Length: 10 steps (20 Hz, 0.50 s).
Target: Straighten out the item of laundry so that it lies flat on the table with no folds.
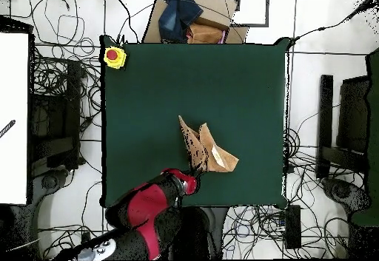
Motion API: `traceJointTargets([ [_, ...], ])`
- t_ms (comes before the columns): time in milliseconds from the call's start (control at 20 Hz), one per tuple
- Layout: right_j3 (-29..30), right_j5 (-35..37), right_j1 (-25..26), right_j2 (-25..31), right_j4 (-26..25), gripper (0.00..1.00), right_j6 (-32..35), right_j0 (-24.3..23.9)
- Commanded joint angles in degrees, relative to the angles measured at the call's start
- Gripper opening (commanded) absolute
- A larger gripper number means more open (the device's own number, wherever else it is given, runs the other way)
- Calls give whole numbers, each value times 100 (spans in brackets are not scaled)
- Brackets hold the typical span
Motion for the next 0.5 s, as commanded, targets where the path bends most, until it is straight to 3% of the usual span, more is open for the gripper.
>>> traceJointTargets([
  [50,760,-1218,-1230,2030,-1041,0,1589,-1850],
  [300,896,-1264,-1311,2301,-962,0,1650,-1899],
  [500,996,-1410,-1447,2653,-1155,0,1556,-2232],
])
